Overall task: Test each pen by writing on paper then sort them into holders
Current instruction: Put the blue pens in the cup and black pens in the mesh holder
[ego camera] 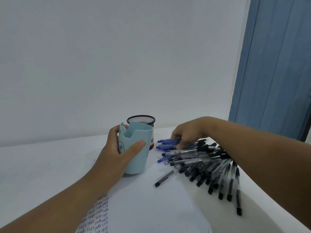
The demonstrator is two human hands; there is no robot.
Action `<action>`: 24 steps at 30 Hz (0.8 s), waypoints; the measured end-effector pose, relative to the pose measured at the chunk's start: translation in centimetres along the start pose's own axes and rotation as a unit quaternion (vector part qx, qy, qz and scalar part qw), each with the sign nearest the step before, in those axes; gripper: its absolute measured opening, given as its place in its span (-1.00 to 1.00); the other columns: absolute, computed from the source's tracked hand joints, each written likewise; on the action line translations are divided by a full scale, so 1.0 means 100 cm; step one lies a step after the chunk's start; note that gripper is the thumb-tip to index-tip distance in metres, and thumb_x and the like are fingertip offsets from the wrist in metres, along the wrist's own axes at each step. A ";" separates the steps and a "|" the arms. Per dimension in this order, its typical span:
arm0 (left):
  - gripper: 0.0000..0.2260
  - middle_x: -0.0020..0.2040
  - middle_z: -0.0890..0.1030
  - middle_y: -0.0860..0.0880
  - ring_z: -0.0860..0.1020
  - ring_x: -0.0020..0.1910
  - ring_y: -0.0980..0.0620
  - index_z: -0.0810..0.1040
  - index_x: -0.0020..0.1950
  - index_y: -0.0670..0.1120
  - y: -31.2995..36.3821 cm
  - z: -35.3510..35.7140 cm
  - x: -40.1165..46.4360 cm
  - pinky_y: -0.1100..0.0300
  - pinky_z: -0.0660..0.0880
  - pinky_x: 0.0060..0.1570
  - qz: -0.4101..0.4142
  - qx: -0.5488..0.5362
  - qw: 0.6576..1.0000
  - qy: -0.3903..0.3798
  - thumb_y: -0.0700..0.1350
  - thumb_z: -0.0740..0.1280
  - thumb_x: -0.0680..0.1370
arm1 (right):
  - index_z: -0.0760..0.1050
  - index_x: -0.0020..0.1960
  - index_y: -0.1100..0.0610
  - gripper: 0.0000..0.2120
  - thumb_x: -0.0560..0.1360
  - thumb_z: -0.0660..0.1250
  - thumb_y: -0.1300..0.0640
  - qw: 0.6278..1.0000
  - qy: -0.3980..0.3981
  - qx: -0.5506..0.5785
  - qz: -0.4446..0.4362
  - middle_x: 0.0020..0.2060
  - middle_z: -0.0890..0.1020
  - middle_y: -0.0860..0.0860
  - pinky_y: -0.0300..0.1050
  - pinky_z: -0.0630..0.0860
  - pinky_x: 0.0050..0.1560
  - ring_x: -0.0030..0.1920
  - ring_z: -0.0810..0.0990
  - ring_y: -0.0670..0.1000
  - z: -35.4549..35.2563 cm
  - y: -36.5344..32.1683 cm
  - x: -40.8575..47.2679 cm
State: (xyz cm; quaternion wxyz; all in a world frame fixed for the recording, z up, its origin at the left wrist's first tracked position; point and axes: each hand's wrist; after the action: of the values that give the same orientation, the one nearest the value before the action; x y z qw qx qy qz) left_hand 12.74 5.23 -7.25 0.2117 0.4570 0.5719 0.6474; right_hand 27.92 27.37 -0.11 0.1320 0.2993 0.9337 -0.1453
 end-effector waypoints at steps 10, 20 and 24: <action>-0.38 0.05 0.65 0.27 0.67 0.00 0.17 0.33 0.35 0.24 0.004 0.001 -0.003 0.26 0.61 -0.20 0.000 -0.004 1.000 -0.005 0.22 0.49 0.35 | 0.53 0.14 0.05 -0.82 0.56 0.38 0.19 0.999 0.010 -0.030 -0.007 -0.03 0.62 0.03 -0.03 0.44 0.07 -0.06 0.52 0.02 0.002 -0.006 0.003; -0.36 0.02 0.66 0.27 0.67 -0.04 0.19 0.34 0.36 0.24 0.005 0.002 -0.004 0.31 0.59 -0.26 -0.006 -0.012 1.000 0.001 0.19 0.46 0.32 | 0.42 -0.08 0.08 -0.85 0.53 0.41 0.15 0.997 0.044 -0.057 -0.017 -0.20 0.50 0.00 -0.04 0.36 -0.11 -0.21 0.43 0.02 0.005 -0.003 0.006; -0.38 0.05 0.65 0.27 0.66 -0.02 0.21 0.33 0.35 0.26 0.004 0.001 -0.004 0.26 0.60 -0.20 -0.009 -0.010 1.000 0.000 0.24 0.51 0.36 | 0.44 -0.13 -0.02 -0.77 0.48 0.51 0.09 0.998 0.058 0.007 -0.032 -0.24 0.52 -0.05 -0.08 0.38 -0.14 -0.24 0.45 -0.02 0.006 -0.001 0.003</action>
State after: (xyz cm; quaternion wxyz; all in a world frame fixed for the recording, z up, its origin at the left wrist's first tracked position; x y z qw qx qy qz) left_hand 13.15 4.92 -6.97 0.2221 0.4499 0.5698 0.6508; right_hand 27.69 27.24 -0.73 0.0704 0.2777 0.9481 -0.1380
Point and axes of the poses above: each hand's wrist, its own x-axis towards the middle knuckle, its own z-axis out of the palm, y = z × x
